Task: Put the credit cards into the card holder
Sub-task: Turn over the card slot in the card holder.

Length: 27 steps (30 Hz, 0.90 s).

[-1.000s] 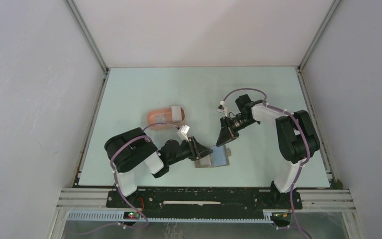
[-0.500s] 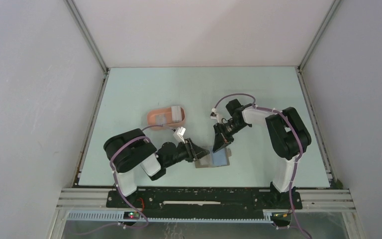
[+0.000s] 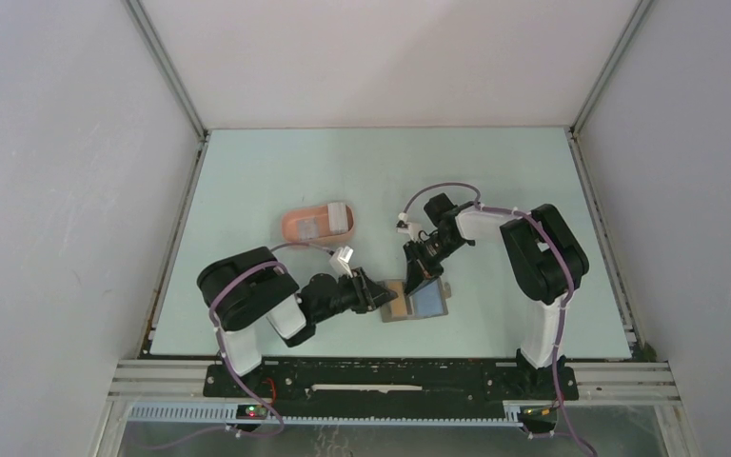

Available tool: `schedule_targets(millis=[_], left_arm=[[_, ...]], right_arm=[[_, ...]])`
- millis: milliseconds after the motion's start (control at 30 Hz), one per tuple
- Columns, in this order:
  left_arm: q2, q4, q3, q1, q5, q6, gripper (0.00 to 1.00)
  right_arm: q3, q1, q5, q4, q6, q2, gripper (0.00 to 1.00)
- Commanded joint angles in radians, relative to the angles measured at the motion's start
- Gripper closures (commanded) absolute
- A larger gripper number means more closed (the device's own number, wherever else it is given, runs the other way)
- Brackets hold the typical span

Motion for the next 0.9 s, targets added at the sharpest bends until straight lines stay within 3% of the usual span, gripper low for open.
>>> schedule_targets(millis=[0, 200, 367, 467, 600, 700, 800, 867], left_arm=[[-0.053, 0.008, -0.026, 0.005, -0.022, 0.021, 0.61], [-0.177, -0.087, -0.050, 0.007, -0.044, 0.066, 0.61], [-0.357, -0.266, -0.059, 0.008, -0.075, 0.154, 0.59], [-0.507, -0.477, -0.040, 0.007, -0.103, 0.242, 0.57], [-0.778, -0.884, 0.048, 0.007, -0.213, 0.422, 0.51], [-0.972, -1.126, 0.124, 0.011, -0.351, 0.542, 0.39], [-1.123, -1.257, 0.173, 0.020, -0.496, 0.634, 0.21], [-1.207, -1.289, 0.194, 0.036, -0.551, 0.682, 0.02]], right_arm=[[0.032, 0.004, 0.046, 0.010, 0.009, 0.009, 0.85], [0.041, 0.006, 0.078, 0.009, 0.007, 0.031, 0.85], [0.056, 0.012, 0.056, -0.006, -0.017, 0.016, 0.84], [0.066, 0.014, 0.033, -0.019, -0.050, -0.046, 0.84], [0.075, 0.009, 0.052, -0.036, -0.134, -0.214, 0.83], [0.075, 0.005, 0.099, -0.037, -0.212, -0.380, 0.82], [0.086, -0.003, 0.150, -0.036, -0.310, -0.532, 0.77], [0.102, -0.016, 0.170, -0.025, -0.352, -0.619, 0.65]])
